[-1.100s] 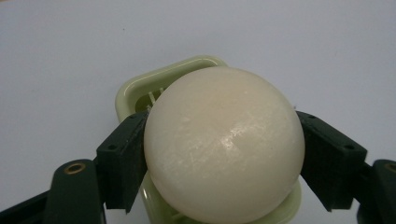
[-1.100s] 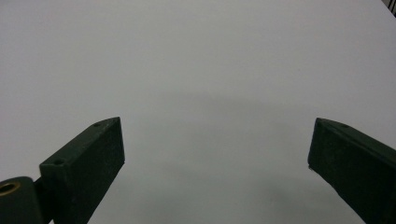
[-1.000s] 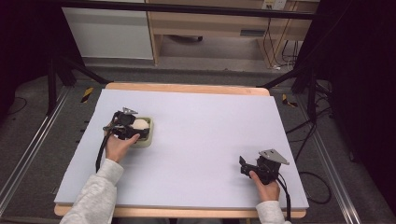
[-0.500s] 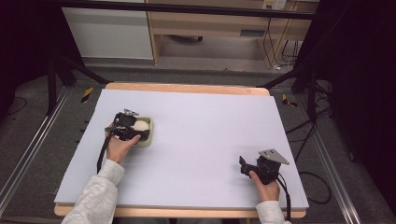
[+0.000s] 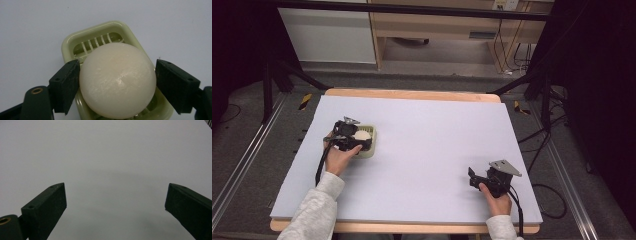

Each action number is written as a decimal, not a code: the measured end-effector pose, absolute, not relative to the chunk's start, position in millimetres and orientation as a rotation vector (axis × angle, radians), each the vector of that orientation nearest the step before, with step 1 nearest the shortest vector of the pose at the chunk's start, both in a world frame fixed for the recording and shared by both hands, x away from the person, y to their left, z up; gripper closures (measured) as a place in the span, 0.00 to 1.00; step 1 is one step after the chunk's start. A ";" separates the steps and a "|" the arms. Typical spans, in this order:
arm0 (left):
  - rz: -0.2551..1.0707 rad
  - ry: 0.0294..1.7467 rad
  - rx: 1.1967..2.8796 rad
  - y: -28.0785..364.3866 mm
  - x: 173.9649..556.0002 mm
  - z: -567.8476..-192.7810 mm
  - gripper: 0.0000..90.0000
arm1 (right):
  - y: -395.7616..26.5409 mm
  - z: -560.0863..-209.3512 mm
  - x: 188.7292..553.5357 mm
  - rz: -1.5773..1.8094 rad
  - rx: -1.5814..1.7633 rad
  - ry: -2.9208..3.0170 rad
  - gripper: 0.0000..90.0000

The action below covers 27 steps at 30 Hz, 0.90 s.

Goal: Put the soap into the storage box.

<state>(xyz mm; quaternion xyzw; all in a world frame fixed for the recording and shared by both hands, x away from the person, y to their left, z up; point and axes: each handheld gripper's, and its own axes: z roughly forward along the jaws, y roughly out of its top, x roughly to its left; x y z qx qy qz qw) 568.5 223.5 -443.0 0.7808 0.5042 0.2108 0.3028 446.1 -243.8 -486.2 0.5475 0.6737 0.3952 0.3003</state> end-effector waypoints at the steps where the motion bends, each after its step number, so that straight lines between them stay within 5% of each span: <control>1: 0.565 1.331 2.069 223.6 567.3 -441.5 0.23 | -243.7 -486.2 446.0 1.048 1.453 1.787 0.05; 27: 0.569 1.244 1.921 267.6 472.7 -441.9 0.21 | -243.9 -486.1 446.1 1.052 1.455 1.792 0.05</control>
